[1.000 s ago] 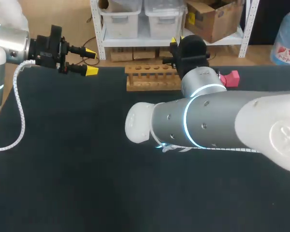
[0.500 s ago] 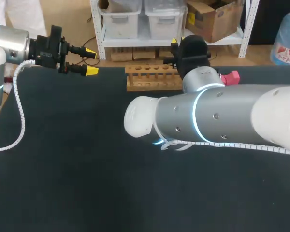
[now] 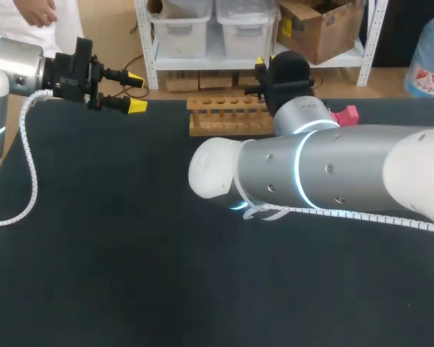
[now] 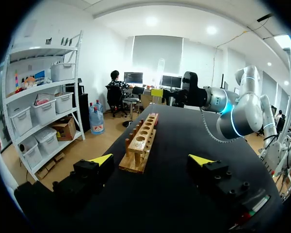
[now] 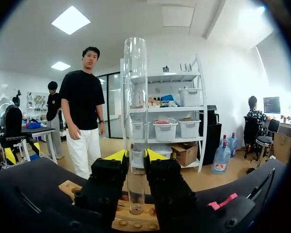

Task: Grasp the test tube, adjust it, and insert it.

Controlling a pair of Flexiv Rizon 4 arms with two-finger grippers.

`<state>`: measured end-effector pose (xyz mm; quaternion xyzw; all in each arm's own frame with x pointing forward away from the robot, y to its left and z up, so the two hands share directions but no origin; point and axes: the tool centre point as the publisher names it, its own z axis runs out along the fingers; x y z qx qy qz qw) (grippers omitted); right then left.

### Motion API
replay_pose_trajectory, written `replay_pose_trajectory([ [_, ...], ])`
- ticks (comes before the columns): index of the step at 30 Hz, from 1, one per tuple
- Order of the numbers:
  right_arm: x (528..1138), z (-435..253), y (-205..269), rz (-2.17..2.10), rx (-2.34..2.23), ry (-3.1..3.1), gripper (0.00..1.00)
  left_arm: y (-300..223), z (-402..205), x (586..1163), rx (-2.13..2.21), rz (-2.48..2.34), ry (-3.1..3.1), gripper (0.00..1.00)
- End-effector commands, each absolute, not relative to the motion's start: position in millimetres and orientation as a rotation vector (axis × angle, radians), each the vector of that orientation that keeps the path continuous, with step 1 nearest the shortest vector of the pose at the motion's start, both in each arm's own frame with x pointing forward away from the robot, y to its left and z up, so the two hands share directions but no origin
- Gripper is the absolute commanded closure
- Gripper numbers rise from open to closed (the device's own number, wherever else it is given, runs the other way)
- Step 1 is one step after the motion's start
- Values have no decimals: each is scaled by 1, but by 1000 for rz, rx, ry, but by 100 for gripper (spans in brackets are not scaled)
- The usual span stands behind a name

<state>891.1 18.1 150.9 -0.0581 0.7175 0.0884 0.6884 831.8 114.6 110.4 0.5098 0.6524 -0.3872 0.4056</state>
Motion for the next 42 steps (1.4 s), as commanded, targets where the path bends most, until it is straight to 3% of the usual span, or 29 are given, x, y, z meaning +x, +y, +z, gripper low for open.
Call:
replay_pose_trajectory([
  [1, 896, 147, 18, 207, -131, 1604, 100, 115, 110, 829, 1282, -971, 1643, 0],
  [11, 889, 155, 18, 212, -133, 1610, 100, 115, 110, 829, 1282, -971, 1643, 0],
  [30, 783, 186, 7, 83, -162, 1752, 100, 115, 110, 829, 1282, -971, 1643, 0],
  [42, 772, 182, 10, 119, -172, 1771, 100, 115, 110, 829, 1282, -971, 1643, 0],
])
